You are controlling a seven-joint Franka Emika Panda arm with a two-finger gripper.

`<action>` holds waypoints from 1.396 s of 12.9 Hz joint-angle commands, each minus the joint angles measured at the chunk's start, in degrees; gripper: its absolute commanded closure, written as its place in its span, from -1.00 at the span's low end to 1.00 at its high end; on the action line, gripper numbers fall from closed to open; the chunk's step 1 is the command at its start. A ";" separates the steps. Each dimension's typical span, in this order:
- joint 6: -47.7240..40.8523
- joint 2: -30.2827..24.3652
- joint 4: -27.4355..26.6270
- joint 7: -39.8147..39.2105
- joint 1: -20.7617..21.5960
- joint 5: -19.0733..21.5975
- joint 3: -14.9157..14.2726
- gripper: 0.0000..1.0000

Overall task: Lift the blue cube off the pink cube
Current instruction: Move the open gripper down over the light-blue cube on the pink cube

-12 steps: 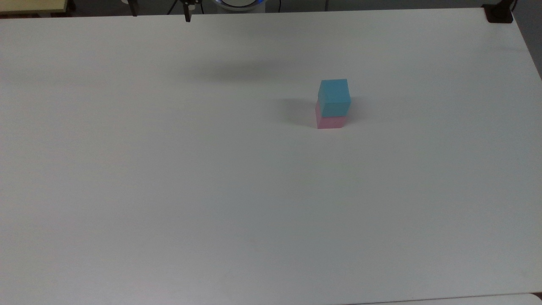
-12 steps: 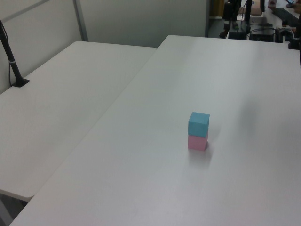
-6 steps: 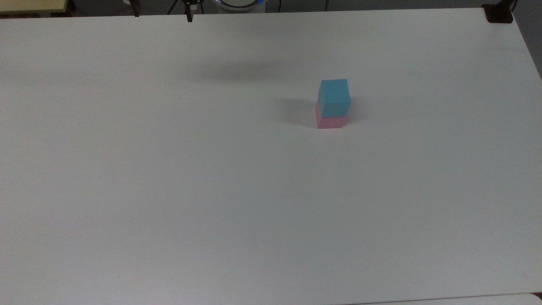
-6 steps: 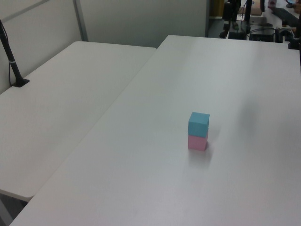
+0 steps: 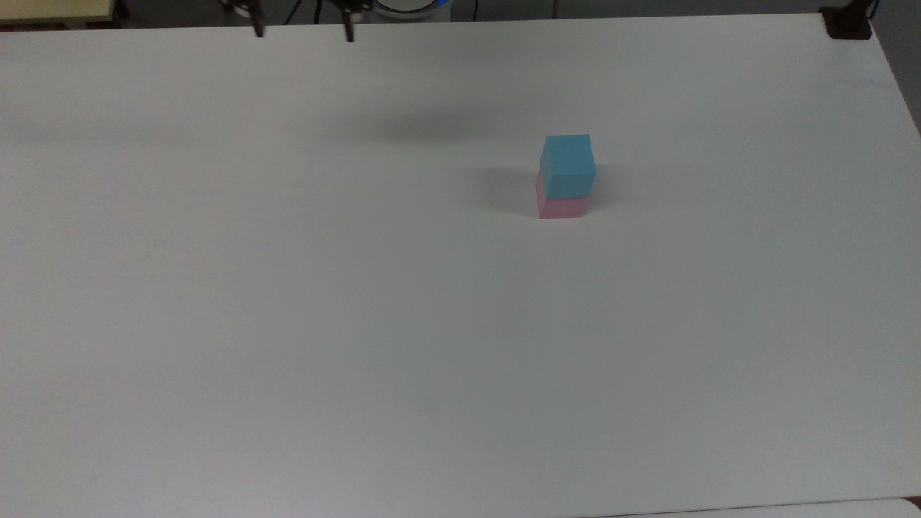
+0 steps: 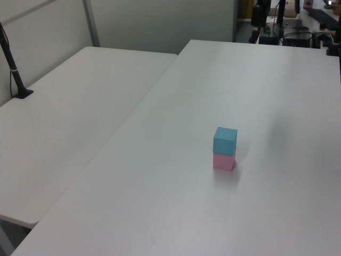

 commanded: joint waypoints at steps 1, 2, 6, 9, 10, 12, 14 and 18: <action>-0.50 1.44 -2.43 2.32 3.64 0.88 5.49 -1.00; -0.06 2.67 -2.44 6.52 3.98 0.88 8.13 -1.00; 6.94 7.93 -3.57 19.18 7.49 0.61 12.90 -1.00; 13.63 12.33 -4.10 27.20 10.83 -0.70 12.99 -1.00; 15.13 12.69 -4.63 28.00 11.37 -0.97 12.99 -1.00; 18.30 14.62 -4.98 31.33 12.25 -1.06 13.43 -1.00; 18.93 16.38 -5.16 33.63 12.25 -1.41 15.36 -1.00; 18.93 18.41 -5.25 34.16 13.04 -2.29 16.68 -1.00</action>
